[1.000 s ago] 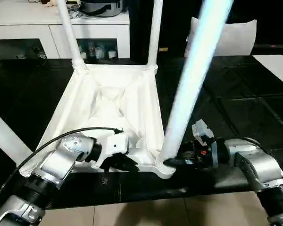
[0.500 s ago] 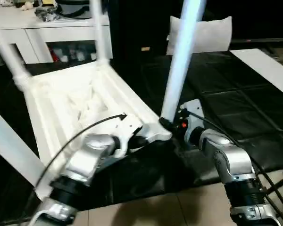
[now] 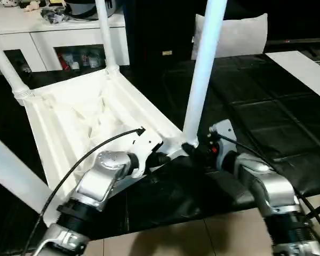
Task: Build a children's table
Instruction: Rotate leg to tighten
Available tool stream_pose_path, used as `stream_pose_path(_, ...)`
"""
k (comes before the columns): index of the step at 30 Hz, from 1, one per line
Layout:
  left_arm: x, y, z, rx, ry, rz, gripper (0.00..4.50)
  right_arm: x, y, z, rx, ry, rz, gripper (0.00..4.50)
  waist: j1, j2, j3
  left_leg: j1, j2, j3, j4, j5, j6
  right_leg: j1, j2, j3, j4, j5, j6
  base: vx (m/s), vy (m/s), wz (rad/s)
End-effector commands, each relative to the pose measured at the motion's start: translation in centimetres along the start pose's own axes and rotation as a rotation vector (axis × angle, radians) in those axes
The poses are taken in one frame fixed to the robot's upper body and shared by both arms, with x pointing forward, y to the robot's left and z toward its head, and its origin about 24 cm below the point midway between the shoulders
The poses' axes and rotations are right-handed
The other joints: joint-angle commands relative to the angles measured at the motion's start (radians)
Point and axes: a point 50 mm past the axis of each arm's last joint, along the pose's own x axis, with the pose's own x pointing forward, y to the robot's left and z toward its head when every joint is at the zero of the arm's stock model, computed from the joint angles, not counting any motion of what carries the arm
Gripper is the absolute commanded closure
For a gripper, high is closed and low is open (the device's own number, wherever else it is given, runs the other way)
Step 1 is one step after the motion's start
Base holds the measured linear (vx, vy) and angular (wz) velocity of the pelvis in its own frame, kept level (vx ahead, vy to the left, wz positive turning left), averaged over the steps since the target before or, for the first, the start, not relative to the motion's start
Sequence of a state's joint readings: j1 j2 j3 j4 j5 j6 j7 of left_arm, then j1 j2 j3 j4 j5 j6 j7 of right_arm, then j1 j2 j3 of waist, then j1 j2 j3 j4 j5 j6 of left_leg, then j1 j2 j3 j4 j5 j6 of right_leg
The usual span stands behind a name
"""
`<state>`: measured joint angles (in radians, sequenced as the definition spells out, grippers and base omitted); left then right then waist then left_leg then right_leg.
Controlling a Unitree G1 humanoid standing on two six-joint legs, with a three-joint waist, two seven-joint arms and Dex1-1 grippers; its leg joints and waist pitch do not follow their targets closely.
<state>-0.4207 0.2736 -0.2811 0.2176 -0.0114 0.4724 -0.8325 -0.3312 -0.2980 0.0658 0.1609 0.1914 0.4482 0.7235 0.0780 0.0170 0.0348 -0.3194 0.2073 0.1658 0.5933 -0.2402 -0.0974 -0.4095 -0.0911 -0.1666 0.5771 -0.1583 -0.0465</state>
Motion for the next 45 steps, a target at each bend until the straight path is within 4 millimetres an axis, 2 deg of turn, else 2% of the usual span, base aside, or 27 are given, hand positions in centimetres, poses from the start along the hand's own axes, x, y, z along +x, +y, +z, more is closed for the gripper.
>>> stream_pose_path(1,-0.6,-0.4,1.1,0.077,-0.051,-0.081,4.50,-0.4,0.3,0.4,-0.047,-0.025,0.086,0.51,0.008,-0.011,-0.061,-0.023,0.019,-0.002,-0.059,-0.026,0.101,0.074,-0.065,0.068,-0.066,-0.280,-0.071,0.000,0.000,0.00)
stream_pose_path(2,-0.8,-0.4,0.9,0.092,-0.044,-0.099,4.50,-0.5,0.2,0.5,-0.058,-0.025,0.100,0.43,0.013,-0.008,-0.060,-0.021,0.021,-0.002,-0.060,-0.025,0.104,0.072,-0.065,0.069,-0.065,-0.278,-0.077,0.000,0.000,0.00)
stream_pose_path(4,-1.7,-0.5,0.3,0.171,-0.008,-0.185,4.50,-1.2,-0.1,0.8,-0.127,-0.020,0.173,0.30,0.018,-0.019,-0.060,-0.021,0.022,-0.003,-0.061,-0.023,0.106,0.073,-0.067,0.069,-0.064,-0.282,-0.079,0.000,0.000,0.00)
stream_pose_path(8,-2.5,-0.7,-0.3,0.233,0.034,-0.286,4.50,-1.7,-0.1,0.7,-0.161,0.001,0.301,0.30,0.033,-0.017,-0.056,-0.014,0.029,-0.001,-0.063,-0.031,0.105,0.067,-0.068,0.074,-0.060,-0.288,-0.092,0.000,0.000,0.00)
stream_pose_path(12,-3.0,-0.9,-0.7,0.283,0.071,-0.372,4.50,-2.0,0.1,0.5,-0.176,0.047,0.435,0.30,0.041,-0.018,-0.057,-0.014,0.030,-0.001,-0.063,-0.034,0.098,0.069,-0.071,0.075,-0.055,-0.279,-0.105,0.000,0.000,0.00)
stream_pose_path(13,-3.3,-1.1,-0.8,0.296,0.087,-0.415,4.50,-2.0,0.2,0.5,-0.161,0.060,0.488,0.55,0.046,-0.018,-0.059,-0.016,0.031,-0.002,-0.062,-0.025,0.098,0.071,-0.071,0.076,-0.050,-0.258,-0.113,0.000,0.000,0.00)
stream_pose_path(16,-3.7,-1.2,-1.1,0.318,0.119,-0.485,4.50,-2.0,0.5,0.5,-0.128,0.080,0.579,0.68,0.051,-0.020,-0.059,-0.015,0.032,0.000,-0.061,-0.025,0.099,0.070,-0.070,0.077,-0.050,-0.250,-0.122,0.000,0.000,0.00)
stream_pose_path(21,-3.6,-1.0,-1.1,0.342,0.137,-0.500,4.50,-2.0,0.9,0.3,-0.122,0.099,0.644,1.13,0.063,-0.020,-0.058,-0.013,0.034,0.001,-0.062,-0.036,0.084,0.068,-0.072,0.078,-0.053,-0.289,-0.109,0.000,0.000,0.00)
stream_pose_path(22,-3.6,-0.9,-1.1,0.344,0.136,-0.495,4.50,-2.0,0.9,0.3,-0.119,0.099,0.650,1.37,0.065,-0.024,-0.058,-0.013,0.032,0.001,-0.063,-0.042,0.073,0.069,-0.072,0.078,-0.054,-0.300,-0.101,0.000,0.000,0.00)
stream_pose_path(25,-3.6,-0.7,-1.1,0.345,0.136,-0.488,4.50,-2.0,1.0,0.2,-0.109,0.103,0.668,1.49,0.065,-0.024,-0.058,-0.015,0.030,0.000,-0.063,-0.050,0.067,0.069,-0.071,0.077,-0.057,-0.312,-0.090,0.000,0.000,0.00)
stream_pose_path(28,-3.7,-0.7,-1.2,0.343,0.136,-0.493,4.50,-2.1,1.2,0.1,-0.092,0.113,0.696,1.81,0.062,-0.026,-0.059,-0.015,0.029,0.000,-0.063,-0.056,0.063,0.070,-0.070,0.076,-0.058,-0.320,-0.081,0.000,0.000,0.00)
stream_pose_path(32,-3.7,-0.8,-1.5,0.332,0.135,-0.494,4.50,-2.2,1.3,-0.1,-0.080,0.116,0.706,2.12,0.062,-0.031,-0.061,-0.015,0.030,0.000,-0.062,-0.040,0.066,0.069,-0.069,0.077,-0.055,-0.302,-0.086,0.000,0.000,0.00)
stream_pose_path(34,-3.8,-0.8,-1.5,0.323,0.130,-0.490,4.50,-2.2,1.4,0.0,-0.065,0.102,0.711,2.33,0.062,-0.030,-0.060,-0.015,0.030,0.000,-0.062,-0.039,0.064,0.069,-0.069,0.077,-0.054,-0.303,-0.088,0.000,0.000,0.00)
stream_pose_path(37,-3.7,-0.9,-1.4,0.285,0.101,-0.474,4.50,-2.1,1.8,0.2,-0.038,0.071,0.708,2.40,0.062,-0.027,-0.060,-0.015,0.030,0.000,-0.062,-0.039,0.064,0.069,-0.069,0.077,-0.054,-0.298,-0.090,0.000,0.000,0.00)
stream_pose_path(39,-3.5,-1.0,-1.0,0.224,0.057,-0.427,4.50,-1.4,2.1,0.2,-0.009,0.049,0.633,2.42,0.060,-0.029,-0.060,-0.016,0.031,0.001,-0.063,-0.042,0.057,0.071,-0.070,0.078,-0.053,-0.303,-0.089,0.000,0.000,0.00)
stream_pose_path(41,-3.5,-1.0,-0.9,0.209,0.052,-0.412,4.50,-1.1,2.2,0.2,-0.002,0.049,0.605,2.43,0.056,-0.029,-0.056,-0.014,0.027,0.000,-0.065,-0.063,0.046,0.069,-0.069,0.074,-0.063,-0.350,-0.071,0.000,0.000,0.00)
stream_pose_path(42,-3.2,-0.8,-0.6,0.181,0.035,-0.354,4.50,-0.5,2.3,0.0,-0.009,0.052,0.534,2.43,0.055,-0.027,-0.056,-0.015,0.025,0.001,-0.065,-0.070,0.045,0.069,-0.069,0.074,-0.066,-0.368,-0.063,0.000,0.000,0.00)
stream_pose_path(44,-2.7,-0.5,-0.2,0.136,0.009,-0.265,4.50,0.4,2.4,0.0,-0.010,0.057,0.442,2.43,0.048,-0.026,-0.051,-0.014,0.018,0.000,-0.065,-0.100,0.027,0.068,-0.067,0.066,-0.083,-0.454,-0.025,0.000,0.000,0.00)
stream_pose_path(45,-2.4,-0.4,0.1,0.111,-0.007,-0.216,4.50,0.9,2.4,0.0,0.005,0.058,0.377,2.44,0.038,-0.029,-0.050,-0.015,0.014,0.001,-0.064,-0.105,0.017,0.068,-0.064,0.062,-0.087,-0.478,-0.006,0.000,0.000,0.00)
